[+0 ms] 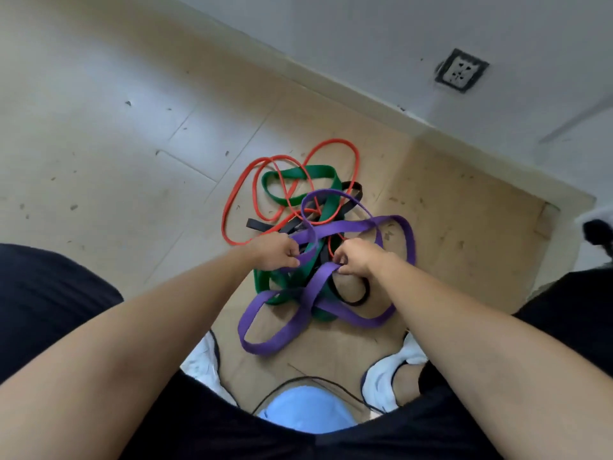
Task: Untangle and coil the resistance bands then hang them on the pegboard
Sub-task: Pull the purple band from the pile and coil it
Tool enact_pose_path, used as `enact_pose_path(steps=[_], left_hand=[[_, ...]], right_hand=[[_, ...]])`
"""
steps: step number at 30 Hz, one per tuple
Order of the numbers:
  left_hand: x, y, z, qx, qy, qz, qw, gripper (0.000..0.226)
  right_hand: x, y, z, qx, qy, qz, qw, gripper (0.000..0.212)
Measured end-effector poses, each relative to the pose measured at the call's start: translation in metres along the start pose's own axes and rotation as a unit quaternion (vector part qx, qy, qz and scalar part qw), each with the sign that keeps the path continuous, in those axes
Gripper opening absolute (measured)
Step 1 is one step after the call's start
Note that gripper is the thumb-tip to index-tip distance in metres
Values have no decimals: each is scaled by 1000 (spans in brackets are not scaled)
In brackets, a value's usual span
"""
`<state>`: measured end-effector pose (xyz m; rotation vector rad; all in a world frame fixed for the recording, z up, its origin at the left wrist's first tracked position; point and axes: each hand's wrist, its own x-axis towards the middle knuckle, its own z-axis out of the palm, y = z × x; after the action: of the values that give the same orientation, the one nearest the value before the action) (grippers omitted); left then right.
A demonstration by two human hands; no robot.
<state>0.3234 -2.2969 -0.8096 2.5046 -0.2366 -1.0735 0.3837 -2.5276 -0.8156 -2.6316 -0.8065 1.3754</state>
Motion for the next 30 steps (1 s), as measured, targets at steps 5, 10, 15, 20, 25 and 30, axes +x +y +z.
enact_pose_path(steps=[5, 10, 15, 20, 25, 30], left_hand=[[-45, 30, -54, -74, 56, -4, 996, 23], [-104, 69, -102, -170, 157, 63, 971, 17], [-158, 109, -147, -201, 240, 130, 941, 19], [-214, 139, -191, -182, 280, 153, 930, 18], [-256, 148, -229, -202, 356, 170, 896, 20], [-268, 165, -266, -281, 486, 208, 801, 20]], right_hand=[[-37, 3, -37, 68, 63, 20, 996, 35], [-81, -36, -93, 186, 221, -95, 953, 73], [-139, -83, -135, 196, 242, -190, 931, 38], [-207, -101, -182, 220, 288, -201, 910, 15], [-259, -117, -239, 251, 325, -217, 885, 21], [-294, -133, -281, 313, 404, -281, 812, 28]])
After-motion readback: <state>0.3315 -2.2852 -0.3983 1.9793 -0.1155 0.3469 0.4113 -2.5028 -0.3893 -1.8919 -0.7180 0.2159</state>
